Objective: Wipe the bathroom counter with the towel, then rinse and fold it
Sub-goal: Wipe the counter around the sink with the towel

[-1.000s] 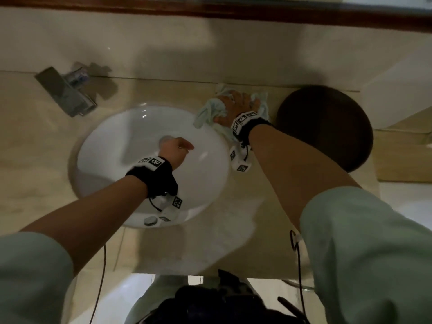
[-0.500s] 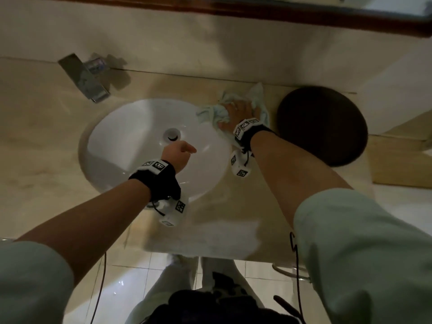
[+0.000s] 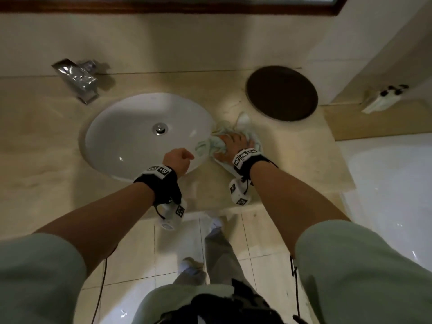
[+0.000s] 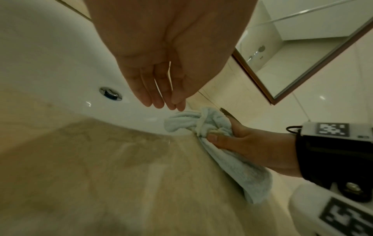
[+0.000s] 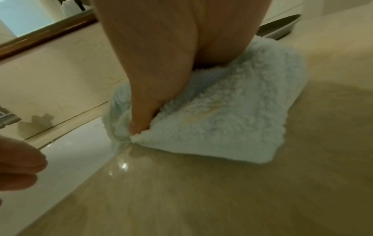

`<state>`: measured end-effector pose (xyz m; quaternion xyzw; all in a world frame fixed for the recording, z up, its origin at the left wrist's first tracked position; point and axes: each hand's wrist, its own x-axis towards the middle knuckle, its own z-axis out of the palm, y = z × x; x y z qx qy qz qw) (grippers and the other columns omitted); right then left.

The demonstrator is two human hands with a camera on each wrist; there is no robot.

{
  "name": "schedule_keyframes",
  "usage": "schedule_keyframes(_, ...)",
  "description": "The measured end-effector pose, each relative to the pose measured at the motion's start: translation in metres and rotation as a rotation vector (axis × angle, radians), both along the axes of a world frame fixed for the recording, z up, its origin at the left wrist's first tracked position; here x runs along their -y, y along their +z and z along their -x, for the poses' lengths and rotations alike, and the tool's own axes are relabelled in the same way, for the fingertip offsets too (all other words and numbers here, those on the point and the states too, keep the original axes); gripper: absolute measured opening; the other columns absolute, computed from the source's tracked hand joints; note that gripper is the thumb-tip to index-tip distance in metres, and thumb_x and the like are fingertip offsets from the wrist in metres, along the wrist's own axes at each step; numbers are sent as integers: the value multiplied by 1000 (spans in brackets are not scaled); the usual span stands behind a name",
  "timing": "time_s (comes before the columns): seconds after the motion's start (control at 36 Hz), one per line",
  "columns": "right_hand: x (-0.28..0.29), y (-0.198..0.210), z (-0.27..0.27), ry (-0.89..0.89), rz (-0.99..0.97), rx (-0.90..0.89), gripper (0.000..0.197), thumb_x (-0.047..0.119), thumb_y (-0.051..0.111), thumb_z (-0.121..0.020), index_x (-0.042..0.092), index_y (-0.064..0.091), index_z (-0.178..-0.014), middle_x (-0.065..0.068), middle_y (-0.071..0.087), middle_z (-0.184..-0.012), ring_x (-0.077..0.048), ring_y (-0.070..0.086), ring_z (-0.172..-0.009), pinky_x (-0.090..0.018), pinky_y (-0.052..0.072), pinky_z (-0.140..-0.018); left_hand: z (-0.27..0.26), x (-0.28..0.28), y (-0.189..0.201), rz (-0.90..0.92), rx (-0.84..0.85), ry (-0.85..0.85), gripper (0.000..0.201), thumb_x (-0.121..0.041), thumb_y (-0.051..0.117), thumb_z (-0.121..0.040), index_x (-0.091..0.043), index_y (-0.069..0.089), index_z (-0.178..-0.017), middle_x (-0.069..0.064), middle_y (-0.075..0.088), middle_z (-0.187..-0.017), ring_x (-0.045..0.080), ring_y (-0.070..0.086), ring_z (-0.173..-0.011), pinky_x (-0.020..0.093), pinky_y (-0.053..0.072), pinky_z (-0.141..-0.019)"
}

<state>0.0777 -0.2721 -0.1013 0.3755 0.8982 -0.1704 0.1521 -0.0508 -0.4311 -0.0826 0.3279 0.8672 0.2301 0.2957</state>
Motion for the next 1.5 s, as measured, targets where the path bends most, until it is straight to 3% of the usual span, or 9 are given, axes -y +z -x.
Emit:
schedule_keyframes(0.17, 38, -2, -41, -169, -3, -89, 101, 64, 64, -72, 38, 4, -149, 1, 23, -155, -30, 19, -143, -52, 11, -116, -16, 13, -3, 23, -19, -96, 32, -3, 52, -85, -8, 67, -113, 12, 64, -122, 28, 56, -116, 28, 41, -96)
schedule_keyframes(0.28, 52, 8, -54, -150, -16, 38, 106, 68, 60, -75, 28, -1, -152, -3, 10, -158, -33, 10, -145, -55, 9, -116, -21, 17, -10, 60, -43, -150, 32, -10, 55, -87, -9, 63, -118, 16, 58, -124, 31, 52, -117, 33, 39, -98)
schedule_keyframes(0.56, 45, 4, -64, -15, -182, 53, 92, 79, 59, -63, 37, 29, -140, -8, 28, -141, -33, 29, -128, -49, 21, -108, -31, 23, -18, 170, -126, -277, 49, -35, 73, -77, -20, 59, -122, 15, 56, -118, 31, 49, -115, 34, 37, -99)
schedule_keyframes(0.61, 43, -1, -66, -9, -203, 19, 93, 81, 57, -62, 40, 27, -139, -7, 20, -146, -33, 22, -134, -49, 15, -112, -33, 21, -15, 178, -136, -281, 50, -37, 74, -77, -19, 58, -121, 14, 54, -116, 31, 51, -112, 34, 38, -97)
schedule_keyframes(0.69, 37, -6, -66, 1, -151, 42, 100, 84, 51, -63, 43, 11, -146, 1, -8, -157, -29, -7, -145, -51, -3, -116, -37, 18, -11, 201, -166, -283, 50, -41, 72, -78, -17, 58, -120, 13, 52, -116, 31, 52, -111, 35, 40, -95)
schedule_keyframes(0.81, 17, -4, -58, 104, -106, 101, 103, 84, 47, -68, 39, 3, -150, 2, -9, -158, -30, -13, -145, -54, -8, -114, -45, 17, -6, 229, -207, -299, 54, -46, 71, -77, -15, 58, -119, 11, 51, -114, 30, 51, -109, 35, 42, -90)
schedule_keyframes(1.0, -24, -4, -21, 83, -36, 43, 108, 83, 52, -65, 36, 7, -150, 1, 2, -159, -28, 2, -146, -51, 2, -117, -51, 22, -3, 265, -280, -382, 67, -50, 74, -71, -16, 51, -125, 8, 47, -119, 27, 46, -113, 38, 44, -91)
schedule_keyframes(1.25, -52, -4, 23, 5, -45, -48, 105, 72, 57, -67, 31, 7, -150, -5, 12, -155, -34, 15, -141, -50, 13, -115, -55, 21, 1, 335, -253, -348, 64, -47, 74, -72, -16, 49, -122, 6, 45, -120, 27, 44, -112, 41, 45, -90)
schedule_keyframes(1.5, -41, -7, 7, -9, -89, -116, 95, 72, 58, -69, 24, 26, -145, -7, 29, -148, -33, 30, -133, -49, 20, -111, -59, 8, 6, 392, -228, -321, 60, -38, 80, -69, -12, 52, -115, 10, 47, -117, 29, 46, -112, 39, 43, -89)
